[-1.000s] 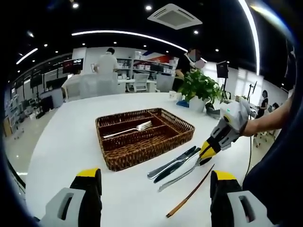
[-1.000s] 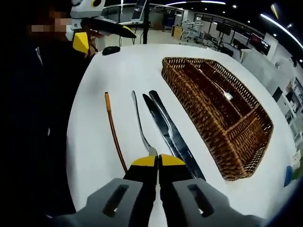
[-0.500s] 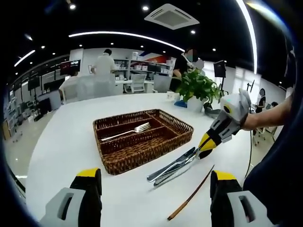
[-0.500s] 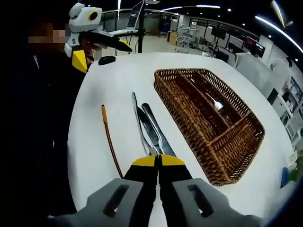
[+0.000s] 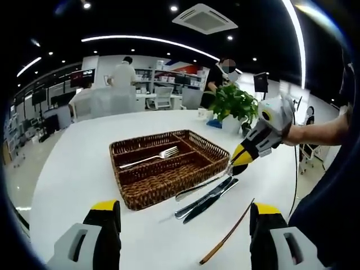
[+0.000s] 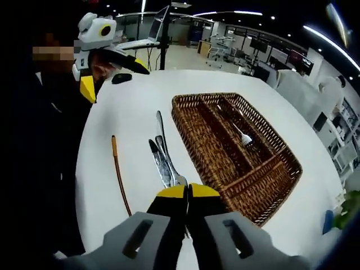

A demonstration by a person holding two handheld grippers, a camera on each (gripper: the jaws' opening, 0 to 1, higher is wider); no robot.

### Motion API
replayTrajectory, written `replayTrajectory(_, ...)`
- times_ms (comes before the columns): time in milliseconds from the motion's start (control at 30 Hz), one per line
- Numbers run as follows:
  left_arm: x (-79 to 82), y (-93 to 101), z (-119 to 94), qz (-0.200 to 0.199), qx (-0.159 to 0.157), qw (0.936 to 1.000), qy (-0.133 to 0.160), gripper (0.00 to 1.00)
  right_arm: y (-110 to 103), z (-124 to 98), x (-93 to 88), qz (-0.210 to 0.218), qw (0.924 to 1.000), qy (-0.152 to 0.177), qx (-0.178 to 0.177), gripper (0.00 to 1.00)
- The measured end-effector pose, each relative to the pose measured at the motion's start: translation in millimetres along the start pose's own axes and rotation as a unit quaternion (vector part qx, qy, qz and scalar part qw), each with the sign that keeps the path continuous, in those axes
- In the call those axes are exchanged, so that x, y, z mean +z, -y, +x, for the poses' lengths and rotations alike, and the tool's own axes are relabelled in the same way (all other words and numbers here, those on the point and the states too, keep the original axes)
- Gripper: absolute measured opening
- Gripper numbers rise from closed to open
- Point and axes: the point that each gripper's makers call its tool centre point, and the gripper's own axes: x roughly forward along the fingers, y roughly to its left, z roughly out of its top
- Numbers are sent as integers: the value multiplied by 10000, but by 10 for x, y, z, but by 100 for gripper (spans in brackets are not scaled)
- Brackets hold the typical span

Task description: Arrange the knives, forks, and spoons in their matching storage slots by inserting each utensil handle-first until every utensil is classified and aligned in the correct compartment

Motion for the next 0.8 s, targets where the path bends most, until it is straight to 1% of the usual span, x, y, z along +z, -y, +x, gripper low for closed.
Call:
replayTrajectory(167, 6, -18, 4, 10, -34, 10000, -26, 100, 172, -17, 68, -61, 9999, 9, -107, 0)
replayTrajectory(467, 62, -88, 4, 32, -70, 10000, -3, 100, 475, -21, 198, -113, 9996, 43, -265, 0)
replayTrajectory(600, 121, -85, 24, 52, -100, 9999, 59, 100, 644, 20, 262, -173, 9994, 45, -298, 0)
replayTrajectory(800, 145, -110, 33, 62, -102, 9999, 83, 100, 899, 127, 350, -211, 9991, 47, -352, 0)
